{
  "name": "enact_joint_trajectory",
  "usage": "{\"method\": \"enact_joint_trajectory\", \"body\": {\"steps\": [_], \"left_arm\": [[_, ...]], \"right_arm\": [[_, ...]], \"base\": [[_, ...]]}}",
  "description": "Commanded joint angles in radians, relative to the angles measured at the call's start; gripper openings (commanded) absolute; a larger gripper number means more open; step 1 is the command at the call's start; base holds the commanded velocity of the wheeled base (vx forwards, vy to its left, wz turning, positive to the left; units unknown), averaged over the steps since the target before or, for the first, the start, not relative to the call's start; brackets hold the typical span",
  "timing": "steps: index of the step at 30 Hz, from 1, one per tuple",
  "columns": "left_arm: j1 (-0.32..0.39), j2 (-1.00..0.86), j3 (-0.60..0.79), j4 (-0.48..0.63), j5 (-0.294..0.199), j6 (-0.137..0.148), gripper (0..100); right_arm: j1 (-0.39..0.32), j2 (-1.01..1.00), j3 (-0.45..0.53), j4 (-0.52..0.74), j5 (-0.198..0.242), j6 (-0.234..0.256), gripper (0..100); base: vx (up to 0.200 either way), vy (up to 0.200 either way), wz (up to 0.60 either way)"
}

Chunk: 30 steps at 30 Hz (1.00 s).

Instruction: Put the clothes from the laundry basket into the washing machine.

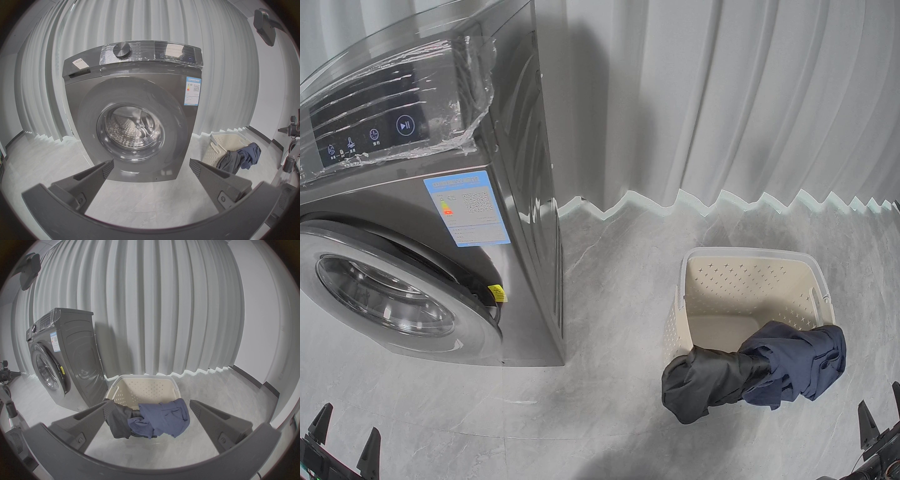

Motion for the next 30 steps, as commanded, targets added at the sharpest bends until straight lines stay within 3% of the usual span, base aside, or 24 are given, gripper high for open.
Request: {"method": "enact_joint_trajectory", "body": {"steps": [1,12,18,27,30], "left_arm": [[0.0,-0.017,0.016,0.0,0.0,0.001,100],[0.0,-0.017,0.018,0.0,0.0,0.003,100],[0.0,-0.017,0.016,0.0,0.002,0.004,100],[0.0,-0.017,0.018,0.0,0.002,0.004,100],[0.0,-0.017,0.016,0.0,0.003,0.004,100]], "right_arm": [[0.0,-0.009,0.018,-0.001,0.0,0.001,100],[0.0,-0.009,0.018,0.001,0.0,0.001,100],[0.0,-0.009,0.018,0.001,0.0,0.001,100],[0.0,-0.009,0.018,0.001,0.0,0.001,100],[0.0,-0.009,0.018,0.001,0.0,0.001,100]], "base": [[0.0,0.2,0.0],[0.0,0.036,0.0],[-0.2,0.0,0.0],[0.0,0.0,0.0],[0.0,0.2,0.0]]}}
